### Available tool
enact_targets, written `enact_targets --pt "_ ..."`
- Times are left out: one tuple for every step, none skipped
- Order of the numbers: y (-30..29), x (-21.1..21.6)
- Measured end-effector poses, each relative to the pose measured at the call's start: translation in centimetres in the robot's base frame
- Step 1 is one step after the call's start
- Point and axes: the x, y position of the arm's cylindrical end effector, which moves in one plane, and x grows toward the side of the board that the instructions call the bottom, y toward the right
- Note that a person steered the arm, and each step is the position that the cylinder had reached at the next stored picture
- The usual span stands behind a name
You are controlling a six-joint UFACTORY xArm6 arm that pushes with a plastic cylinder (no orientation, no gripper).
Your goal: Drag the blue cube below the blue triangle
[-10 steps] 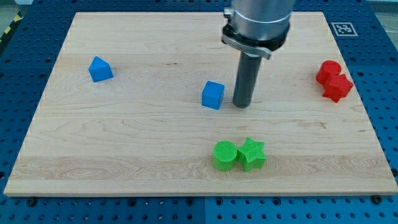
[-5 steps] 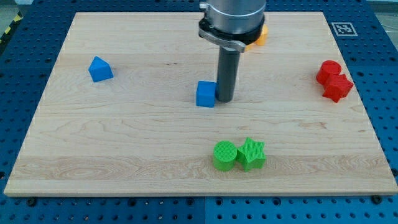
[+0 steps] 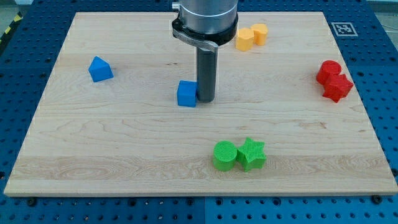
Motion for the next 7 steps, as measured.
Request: enact_targets --pt "-1.4 0.0" --pt "-1.8 0.0" --pt "-1.8 0.0" --pt "-2.3 0.0" --pt "-3.5 0.0" --pt "-4.1 0.0" --pt "-5.0 0.0"
